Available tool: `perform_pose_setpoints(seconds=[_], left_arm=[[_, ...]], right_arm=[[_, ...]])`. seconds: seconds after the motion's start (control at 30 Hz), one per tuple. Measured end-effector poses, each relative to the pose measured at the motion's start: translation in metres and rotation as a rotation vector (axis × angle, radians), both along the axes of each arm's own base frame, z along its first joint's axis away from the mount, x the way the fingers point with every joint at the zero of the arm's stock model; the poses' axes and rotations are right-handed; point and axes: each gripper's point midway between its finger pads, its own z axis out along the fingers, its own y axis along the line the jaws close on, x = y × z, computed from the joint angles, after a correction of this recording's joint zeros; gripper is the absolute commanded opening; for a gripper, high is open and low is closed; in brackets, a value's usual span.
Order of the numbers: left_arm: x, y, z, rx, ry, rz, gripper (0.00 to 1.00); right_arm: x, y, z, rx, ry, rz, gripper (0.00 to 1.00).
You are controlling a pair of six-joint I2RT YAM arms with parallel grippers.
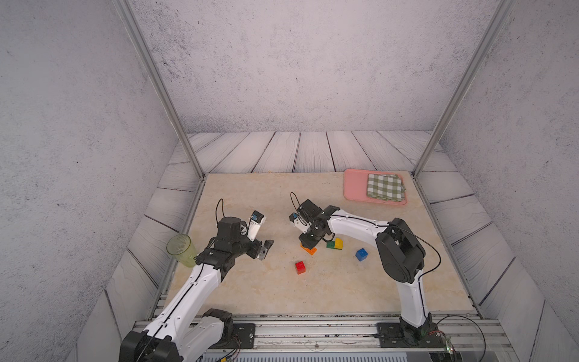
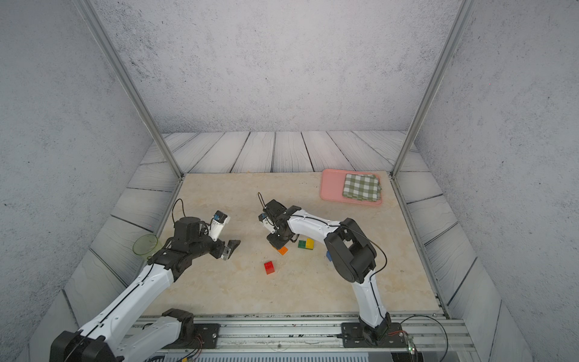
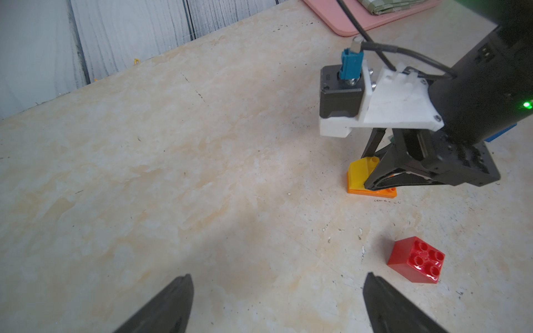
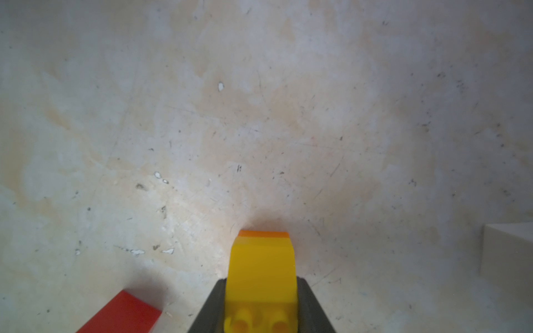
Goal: Assemble a fork with lego
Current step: Assemble the lego brick with the lego brick.
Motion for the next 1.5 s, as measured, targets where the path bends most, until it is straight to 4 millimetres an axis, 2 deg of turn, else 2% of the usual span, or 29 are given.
perform_pose_setpoints(seconds=[1.03, 1.5], left_arm=[[0.000, 0.001, 0.000, 0.003, -0.004, 0.005, 0.98], [0.000, 0.001, 0.000, 0.003, -0.004, 0.006, 0.98]], right_arm=[[-0.006, 0.001, -0.002, 0.036, -0.075, -0.006, 0.00], [-0.013, 0.000, -0.004, 0.038, -0.056, 0.006, 0.01]])
